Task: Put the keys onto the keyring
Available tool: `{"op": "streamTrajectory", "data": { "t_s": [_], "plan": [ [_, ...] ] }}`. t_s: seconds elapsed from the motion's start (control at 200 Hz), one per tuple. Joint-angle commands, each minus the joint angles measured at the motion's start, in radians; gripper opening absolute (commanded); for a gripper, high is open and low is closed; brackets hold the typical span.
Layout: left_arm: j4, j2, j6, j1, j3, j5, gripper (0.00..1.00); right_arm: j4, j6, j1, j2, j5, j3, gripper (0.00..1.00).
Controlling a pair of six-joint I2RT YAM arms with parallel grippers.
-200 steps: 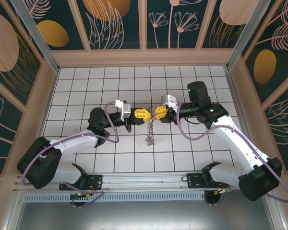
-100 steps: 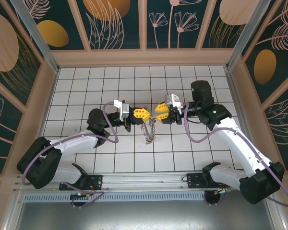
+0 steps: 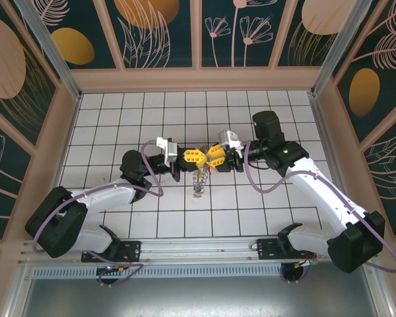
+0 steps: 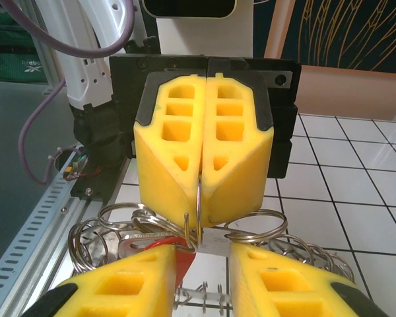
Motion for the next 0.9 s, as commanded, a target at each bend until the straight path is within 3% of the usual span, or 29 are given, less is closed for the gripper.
{"op": "streamTrajectory", "data": {
  "t_s": [0.0, 0.435, 0.891],
  "plan": [
    [0.081, 0.007, -0.017, -0.002, 0.011, 0.004, 0.0, 0.018, -0.016, 0.014, 0.006, -0.014, 0.035, 0.28],
    [0.072, 0.007, -0.014, -0.002, 0.013, 0.004, 0.0, -0.068, -0.04, -0.055, -0.078, -0.015, 0.009, 0.31],
    [0.074, 0.011, -0.023, -0.004, 0.022, 0.004, 0.0, -0.02, -0.028, -0.025, -0.022, -0.058, 0.038, 0.3]
  ]
}}
